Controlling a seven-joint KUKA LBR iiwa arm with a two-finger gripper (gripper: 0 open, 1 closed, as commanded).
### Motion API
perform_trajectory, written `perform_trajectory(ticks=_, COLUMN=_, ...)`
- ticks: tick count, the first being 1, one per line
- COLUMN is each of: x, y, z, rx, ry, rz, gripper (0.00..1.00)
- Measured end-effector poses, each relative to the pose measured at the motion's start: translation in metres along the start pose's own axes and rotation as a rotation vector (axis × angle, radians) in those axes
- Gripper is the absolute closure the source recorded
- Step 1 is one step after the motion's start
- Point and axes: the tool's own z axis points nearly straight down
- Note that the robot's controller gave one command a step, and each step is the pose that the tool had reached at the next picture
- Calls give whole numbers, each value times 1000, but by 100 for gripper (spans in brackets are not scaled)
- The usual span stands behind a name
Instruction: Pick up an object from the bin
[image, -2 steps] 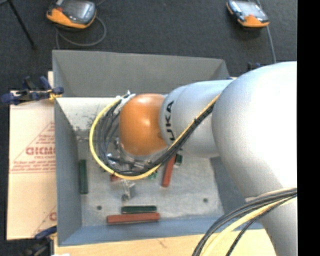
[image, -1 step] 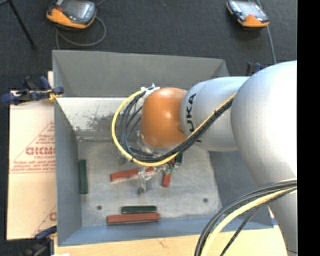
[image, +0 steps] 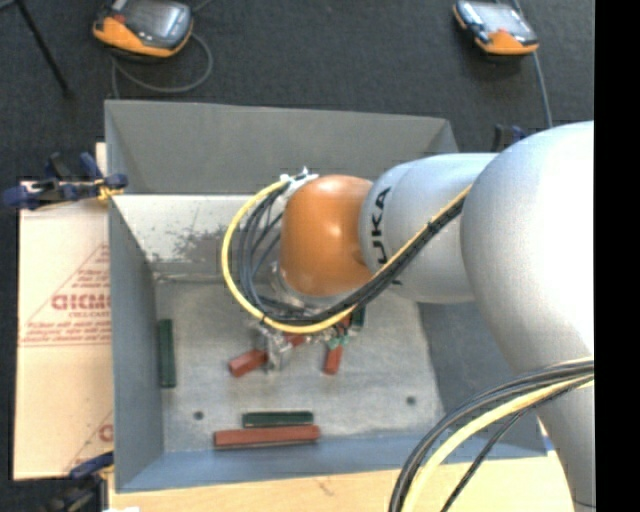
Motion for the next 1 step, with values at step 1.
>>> perform_trajectory(ticks=1, x=-16, y=2, z=-152, rx=4, ry=-6, rz=-60, gripper=100)
